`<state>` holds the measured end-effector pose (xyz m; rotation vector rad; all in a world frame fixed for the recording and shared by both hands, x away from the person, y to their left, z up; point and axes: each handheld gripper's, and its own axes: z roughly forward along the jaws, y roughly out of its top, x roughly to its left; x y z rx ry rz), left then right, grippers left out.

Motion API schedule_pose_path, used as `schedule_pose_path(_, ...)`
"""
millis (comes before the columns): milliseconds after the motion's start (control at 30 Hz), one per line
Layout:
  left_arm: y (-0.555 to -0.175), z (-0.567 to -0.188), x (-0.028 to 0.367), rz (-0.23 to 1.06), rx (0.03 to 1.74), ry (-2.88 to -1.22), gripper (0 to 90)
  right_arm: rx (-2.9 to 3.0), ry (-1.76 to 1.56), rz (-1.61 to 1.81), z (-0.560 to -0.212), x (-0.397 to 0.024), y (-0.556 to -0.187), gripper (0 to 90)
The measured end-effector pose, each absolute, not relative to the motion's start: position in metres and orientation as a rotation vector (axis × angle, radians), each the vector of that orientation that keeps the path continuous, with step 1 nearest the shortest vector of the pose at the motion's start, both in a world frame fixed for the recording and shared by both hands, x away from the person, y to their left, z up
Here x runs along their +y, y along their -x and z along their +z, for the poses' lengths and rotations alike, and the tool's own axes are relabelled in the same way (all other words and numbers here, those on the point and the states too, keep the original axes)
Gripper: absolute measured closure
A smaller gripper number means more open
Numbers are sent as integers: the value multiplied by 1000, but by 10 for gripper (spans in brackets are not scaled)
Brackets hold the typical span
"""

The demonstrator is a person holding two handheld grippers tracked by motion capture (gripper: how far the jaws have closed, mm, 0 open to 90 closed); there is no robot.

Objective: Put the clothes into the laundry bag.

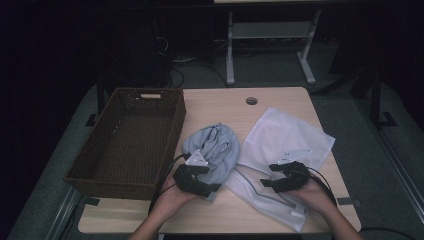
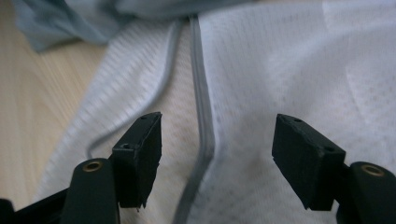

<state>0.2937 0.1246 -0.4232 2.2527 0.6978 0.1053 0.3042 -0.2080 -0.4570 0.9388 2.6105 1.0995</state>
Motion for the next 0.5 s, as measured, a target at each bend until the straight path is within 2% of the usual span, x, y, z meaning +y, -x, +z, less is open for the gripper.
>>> schedule_pose_path(233,-293,-423,124,108,697,-2254,278,2585,-928,1106,-457,-208,-303,483)
schedule_pose_path(367,-293,-423,124,107,697,-2253,278,2594,-922,1075,-459,-206,-303,634)
schedule_pose_path(500,-293,-422,124,108,698,-2253,278,2589,-923,1100,-457,-207,-302,714)
